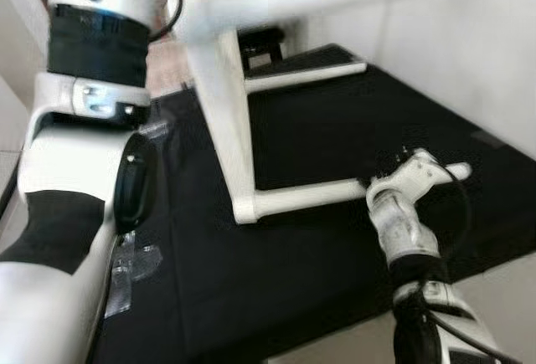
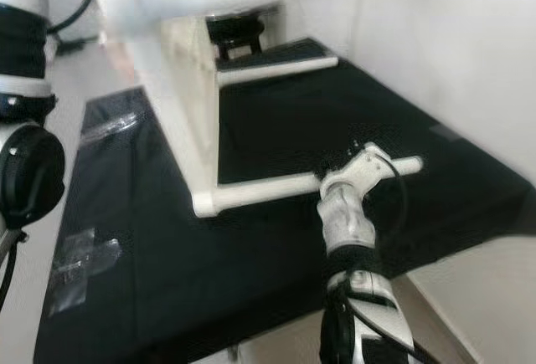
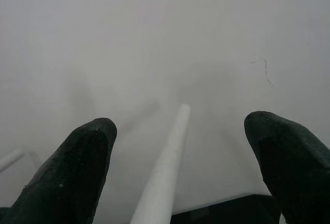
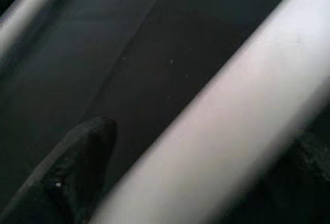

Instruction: Building children table

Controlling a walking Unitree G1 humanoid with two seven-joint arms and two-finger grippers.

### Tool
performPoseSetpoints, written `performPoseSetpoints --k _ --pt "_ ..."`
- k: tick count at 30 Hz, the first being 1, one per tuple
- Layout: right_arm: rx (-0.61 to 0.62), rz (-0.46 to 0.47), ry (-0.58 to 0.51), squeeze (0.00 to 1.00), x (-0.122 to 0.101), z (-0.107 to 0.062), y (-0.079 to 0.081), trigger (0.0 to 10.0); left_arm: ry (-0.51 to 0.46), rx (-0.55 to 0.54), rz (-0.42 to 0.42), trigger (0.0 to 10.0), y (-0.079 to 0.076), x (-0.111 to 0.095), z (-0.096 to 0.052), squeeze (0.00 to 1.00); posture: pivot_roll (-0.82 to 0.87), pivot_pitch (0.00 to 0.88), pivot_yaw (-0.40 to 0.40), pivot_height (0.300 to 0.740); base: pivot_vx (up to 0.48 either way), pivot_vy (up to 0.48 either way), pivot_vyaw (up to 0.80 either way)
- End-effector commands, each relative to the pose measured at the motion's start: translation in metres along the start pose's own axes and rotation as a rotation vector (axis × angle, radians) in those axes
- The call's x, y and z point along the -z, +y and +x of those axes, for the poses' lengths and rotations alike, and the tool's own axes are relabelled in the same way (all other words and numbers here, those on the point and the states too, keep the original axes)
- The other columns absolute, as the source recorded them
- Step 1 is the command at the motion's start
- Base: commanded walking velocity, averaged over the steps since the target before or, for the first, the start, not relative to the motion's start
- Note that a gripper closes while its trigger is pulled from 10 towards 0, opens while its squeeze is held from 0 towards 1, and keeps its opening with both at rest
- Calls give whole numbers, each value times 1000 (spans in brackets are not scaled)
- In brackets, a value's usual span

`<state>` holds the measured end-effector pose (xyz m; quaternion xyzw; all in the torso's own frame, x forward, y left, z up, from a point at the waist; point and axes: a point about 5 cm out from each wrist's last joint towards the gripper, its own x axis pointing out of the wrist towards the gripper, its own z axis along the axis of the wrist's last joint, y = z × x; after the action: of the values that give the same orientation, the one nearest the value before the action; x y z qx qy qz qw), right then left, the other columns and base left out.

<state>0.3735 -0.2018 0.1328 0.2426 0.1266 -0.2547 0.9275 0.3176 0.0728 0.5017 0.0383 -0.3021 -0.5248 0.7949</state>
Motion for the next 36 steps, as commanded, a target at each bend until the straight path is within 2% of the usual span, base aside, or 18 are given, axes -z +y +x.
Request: performPoseSetpoints --k 1,2,8,12,16,18,20,21,22,23,26,27,28,29,30,31,32,36 --pt "145 -61 142 1000 40 1 -32 10000 -16 6 3 10000 1 -6 -8 224 53 109 99 740 0 0 0" --pt "149 -57 133 1000 38 1 -33 10000 -19 14 -4 10000 0 -6 -9 0 44 111 97 740 0 0 0" --pt "49 105 117 1000 26 -6 -28 10000 -17 55 -9 10000 -5 -1 -21 0 15 114 68 740 0 0 0" --pt "29 129 118 1000 24 -8 -29 10000 -17 56 -9 10000 -4 -1 -22 0 8 114 62 740 0 0 0" --pt "-29 209 122 1000 17 -23 -36 10000 -23 54 -22 10000 -3 0 -28 0 -15 121 63 740 0 0 0" --pt "-118 309 137 1000 16 -50 -40 10000 -22 47 -39 10000 0 3 -35 0 -33 125 64 740 0 0 0" --pt "-118 309 137 1000 16 -50 -40 10000 -22 47 -39 10000 0 3 -35 0 -33 125 64 740 0 0 0" --pt "-225 405 161 1000 17 -70 -34 10000 -20 43 -46 10000 0 4 -38 0 -41 124 68 740 0 0 0" --pt "-225 405 161 1000 17 -70 -34 10000 -20 43 -46 10000 0 4 -38 0 -41 124 68 740 0 0 0" --pt "-330 467 176 1000 17 -90 -28 10000 -19 42 -53 10000 1 6 -42 0 -44 126 72 740 0 0 0" --pt "-443 470 180 1000 16 -106 -23 10000 -19 35 -58 10000 1 7 -46 0 -44 122 72 740 0 0 0" --pt "-530 472 177 671 14 -115 -20 10000 -21 14 -56 10000 2 8 -50 0 -43 119 73 740 0 0 0" --pt "-530 472 177 671 14 -115 -20 10000 -21 14 -56 10000 2 8 -50 0 -43 119 73 740 0 0 0" --pt "-590 405 155 0 12 -118 -19 10000 -28 -20 -57 10000 3 10 -55 0 -41 114 75 740 0 0 0" --pt "-590 405 155 0 12 -118 -19 10000 -28 -20 -57 10000 3 10 -55 0 -41 114 75 740 0 0 0" --pt "-667 225 71 0 2 -117 -18 10000 -49 -111 -67 10000 4 18 -73 0 -44 111 78 740 0 0 0" --pt "-701 149 23 0 -3 -116 -15 10000 -55 -149 -68 10000 1 23 -82 0 -45 104 77 740 0 0 0" --pt "-754 71 -54 0 -14 -114 -8 10000 -46 -193 -59 10000 -8 35 -97 0 -45 97 76 740 0 0 0"
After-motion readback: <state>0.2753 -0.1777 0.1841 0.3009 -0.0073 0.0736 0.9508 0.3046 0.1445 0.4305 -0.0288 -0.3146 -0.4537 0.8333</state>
